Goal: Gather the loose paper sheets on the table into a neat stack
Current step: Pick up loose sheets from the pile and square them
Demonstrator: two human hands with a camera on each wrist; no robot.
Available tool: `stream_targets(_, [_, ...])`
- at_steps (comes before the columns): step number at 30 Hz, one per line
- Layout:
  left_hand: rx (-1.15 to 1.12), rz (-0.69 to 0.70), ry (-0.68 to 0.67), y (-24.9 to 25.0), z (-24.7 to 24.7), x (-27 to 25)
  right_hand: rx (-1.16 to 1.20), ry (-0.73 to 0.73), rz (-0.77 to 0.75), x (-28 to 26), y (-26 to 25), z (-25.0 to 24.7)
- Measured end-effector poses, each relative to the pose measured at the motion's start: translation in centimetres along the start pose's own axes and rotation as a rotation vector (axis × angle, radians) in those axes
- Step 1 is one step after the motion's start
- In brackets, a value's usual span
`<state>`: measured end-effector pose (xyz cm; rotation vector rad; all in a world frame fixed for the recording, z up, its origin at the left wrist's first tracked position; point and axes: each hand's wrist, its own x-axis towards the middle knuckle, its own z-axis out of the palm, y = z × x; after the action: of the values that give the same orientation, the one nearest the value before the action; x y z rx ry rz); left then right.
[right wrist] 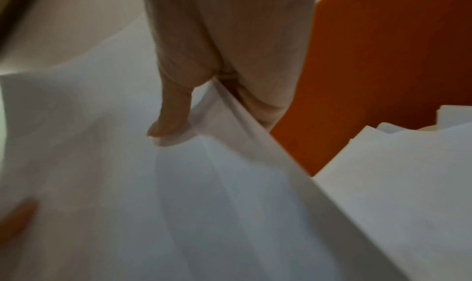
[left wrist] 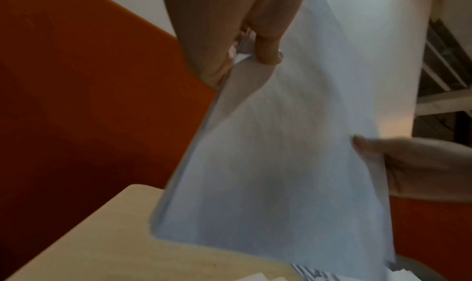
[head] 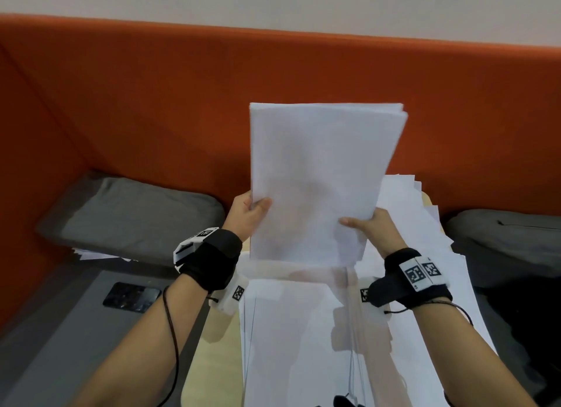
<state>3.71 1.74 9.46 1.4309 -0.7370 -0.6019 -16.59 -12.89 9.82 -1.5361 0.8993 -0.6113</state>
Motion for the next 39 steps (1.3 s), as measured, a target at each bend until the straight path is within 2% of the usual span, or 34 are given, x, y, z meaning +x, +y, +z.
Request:
stream_targets(3, [-0.026,0.045,-0.006,1.1,0.5,-0.1,0.103,0.068,-0.082,-0.2,-2.5,0.3])
stream_targets(6, [-0.045,0.138,0.025,2.0,0.5,0.0,0.159,0.049,-0.127,-0.3,-3.6,0.7])
stream_targets(10, [-0.061,0.130,0.049,1.2,0.3,-0.1,0.162,0.038,-0.075,-0.5,-1.9,1.1])
stream_targets(13, [0.025,0.034,0.026,-1.1,0.4,-0.7,0.072,0.037,-0.002,-0.7,1.0,1.5])
stream_targets(16, [0.139,-0.051,-0.020,-3.5,0.4,-1.2,0.021,0.112,0.024,-0.3,2.3,1.2])
stream_targets(20, [0.212,-0.413,0.026,-7.9,-0.7,-2.2,-0.084,0.177,0.151,0.8,4.0,-0.2])
stream_targets(22, [0.367,-0.527,-0.009,-10.3,-1.2,-3.1,-0.214,0.127,0.248,0.5,6.8,-0.6])
stream_targets(24, [0.383,-0.580,-0.001,-11.2,-1.1,-3.9,-0.350,0.025,0.333,-0.3,10.6,-0.7])
stream_targets(28, [0.356,-0.616,0.014,-11.3,-0.9,-4.1,-0.374,-0.014,0.385,-1.2,13.7,-0.7])
stream_targets(35, [0.627,-0.451,-0.035,-10.4,-0.2,-4.7,-0.350,-0.028,0.375,-1.0,13.7,-0.9])
stream_targets(37, [0.602,-0.473,-0.077,-10.4,0.2,-4.8,-0.338,-0.023,0.373,-1.0,13.6,-0.9])
stream_targets(39, [0.572,-0.491,-0.174,-10.6,0.7,-5.1,-0.329,-0.019,0.374,-1.1,13.5,-0.9])
